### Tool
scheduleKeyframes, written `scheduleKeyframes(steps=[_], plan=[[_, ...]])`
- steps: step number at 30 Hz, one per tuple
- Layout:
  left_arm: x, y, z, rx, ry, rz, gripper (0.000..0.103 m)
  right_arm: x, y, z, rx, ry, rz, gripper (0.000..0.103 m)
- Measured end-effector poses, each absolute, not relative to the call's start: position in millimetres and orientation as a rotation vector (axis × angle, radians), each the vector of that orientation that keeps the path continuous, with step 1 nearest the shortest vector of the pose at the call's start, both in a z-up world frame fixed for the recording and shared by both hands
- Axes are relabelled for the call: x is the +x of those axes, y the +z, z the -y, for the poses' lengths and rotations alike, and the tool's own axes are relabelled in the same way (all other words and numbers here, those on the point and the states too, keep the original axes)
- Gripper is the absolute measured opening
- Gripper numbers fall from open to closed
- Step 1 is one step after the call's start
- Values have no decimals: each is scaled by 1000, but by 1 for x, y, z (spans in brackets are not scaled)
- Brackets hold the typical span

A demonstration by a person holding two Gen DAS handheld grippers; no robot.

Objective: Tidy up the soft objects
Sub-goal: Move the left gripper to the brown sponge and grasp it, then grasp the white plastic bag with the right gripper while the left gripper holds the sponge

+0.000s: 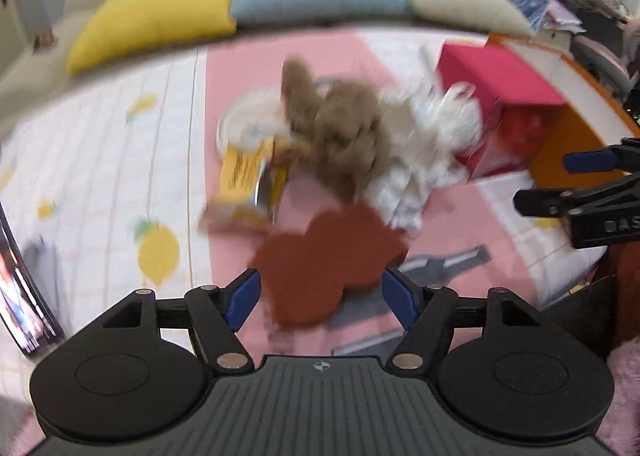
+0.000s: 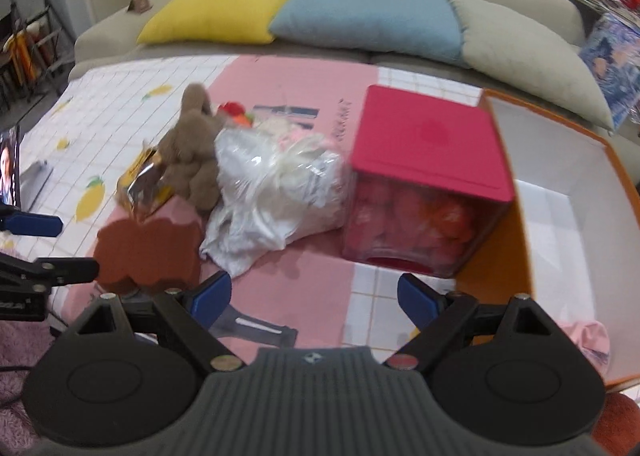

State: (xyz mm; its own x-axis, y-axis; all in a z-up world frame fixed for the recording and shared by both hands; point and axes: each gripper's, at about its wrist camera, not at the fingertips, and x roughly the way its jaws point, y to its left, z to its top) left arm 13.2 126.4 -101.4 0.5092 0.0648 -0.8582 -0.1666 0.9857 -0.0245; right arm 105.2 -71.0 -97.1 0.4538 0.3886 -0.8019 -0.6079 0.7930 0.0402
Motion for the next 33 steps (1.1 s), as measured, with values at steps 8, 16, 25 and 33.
scheduleKeyframes(steps=[8, 16, 25, 33], plan=[[25, -142, -151, -266, 151, -1191, 81, 105, -116, 60, -293, 638, -955, 88], [42, -156, -145, -188, 184, -1219, 75, 110, -127, 53, -313, 641, -950, 88], [38, -152, -146, -217, 200, -1186, 62, 114, -121, 30, -295, 721, -841, 76], [3, -108, -163, -427, 233, -1064, 58, 118, -108, 19, -277, 738, -759, 63]])
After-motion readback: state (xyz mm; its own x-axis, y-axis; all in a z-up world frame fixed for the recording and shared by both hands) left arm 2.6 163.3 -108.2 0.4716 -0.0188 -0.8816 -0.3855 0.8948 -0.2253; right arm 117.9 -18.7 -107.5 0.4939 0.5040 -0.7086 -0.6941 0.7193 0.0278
